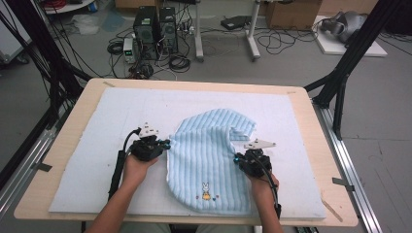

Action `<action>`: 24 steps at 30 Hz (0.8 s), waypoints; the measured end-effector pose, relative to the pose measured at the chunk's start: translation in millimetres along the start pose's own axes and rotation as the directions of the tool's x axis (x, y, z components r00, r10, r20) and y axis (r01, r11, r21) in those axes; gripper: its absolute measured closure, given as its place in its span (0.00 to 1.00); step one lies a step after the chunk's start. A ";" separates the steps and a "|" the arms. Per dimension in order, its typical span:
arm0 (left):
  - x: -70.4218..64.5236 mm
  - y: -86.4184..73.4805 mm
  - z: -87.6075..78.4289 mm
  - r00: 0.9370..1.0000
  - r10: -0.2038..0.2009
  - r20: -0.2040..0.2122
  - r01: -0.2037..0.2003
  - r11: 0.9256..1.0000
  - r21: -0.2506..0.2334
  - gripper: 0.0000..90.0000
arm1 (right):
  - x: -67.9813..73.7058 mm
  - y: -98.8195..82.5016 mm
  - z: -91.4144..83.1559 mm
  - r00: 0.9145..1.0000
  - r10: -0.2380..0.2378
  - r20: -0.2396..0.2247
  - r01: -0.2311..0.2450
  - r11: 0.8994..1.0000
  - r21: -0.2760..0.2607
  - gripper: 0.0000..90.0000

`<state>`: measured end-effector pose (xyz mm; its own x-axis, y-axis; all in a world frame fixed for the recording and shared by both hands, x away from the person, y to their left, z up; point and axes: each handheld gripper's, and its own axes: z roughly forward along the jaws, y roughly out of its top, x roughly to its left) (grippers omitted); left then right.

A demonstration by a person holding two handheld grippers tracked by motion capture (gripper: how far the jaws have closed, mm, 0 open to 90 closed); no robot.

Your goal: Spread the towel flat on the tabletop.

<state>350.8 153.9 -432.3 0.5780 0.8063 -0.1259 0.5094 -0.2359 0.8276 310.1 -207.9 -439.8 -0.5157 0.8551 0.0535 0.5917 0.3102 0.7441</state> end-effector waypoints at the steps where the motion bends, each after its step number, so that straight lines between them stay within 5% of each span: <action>1: 3.5 2.7 1.5 1.000 -0.019 -0.001 0.019 1.000 0.005 0.99 | -0.9 2.0 0.9 1.000 0.012 0.006 -0.012 1.000 -0.007 0.93; 5: 11.5 16.7 4.7 1.000 -0.021 -0.016 0.020 0.998 -0.063 0.99 | -5.0 13.5 9.8 1.000 0.009 0.030 -0.009 1.000 -0.019 0.93; 7: 17.8 24.8 8.6 1.000 -0.002 -0.022 0.001 0.999 -0.041 0.99 | -8.0 19.8 15.0 0.999 0.023 0.041 -0.021 0.999 -0.031 0.93; 10: 25.5 26.7 11.0 0.999 -0.026 -0.031 0.023 0.994 -0.109 0.99 | -9.4 28.6 21.2 0.997 0.037 0.065 -0.033 0.998 -0.058 0.92; 12: 31.2 26.4 17.2 0.999 -0.029 -0.036 0.026 0.997 -0.074 0.99 | -10.4 33.9 24.4 0.996 0.037 0.082 -0.030 0.996 -0.079 0.92; 15: 32.2 26.5 21.2 0.998 -0.043 -0.043 0.038 0.995 -0.094 0.99 | -11.7 38.8 31.2 0.993 0.031 0.113 -0.021 0.996 -0.087 0.93; 19: 28.5 24.6 27.0 0.997 -0.050 -0.050 0.046 0.996 -0.077 0.98 | -13.5 36.0 42.5 0.989 0.026 0.147 -0.019 0.999 -0.050 0.92; 24: 26.3 22.8 24.7 0.996 -0.065 -0.068 0.065 0.998 -0.010 0.59 | -14.2 32.4 35.9 0.988 0.064 0.141 -0.054 0.996 -0.074 0.79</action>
<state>393.3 156.4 -430.3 0.4986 0.8551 -0.1420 0.5393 -0.1778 0.8232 358.8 -195.1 -440.3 -0.3842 0.9232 0.0067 0.5714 0.2321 0.7872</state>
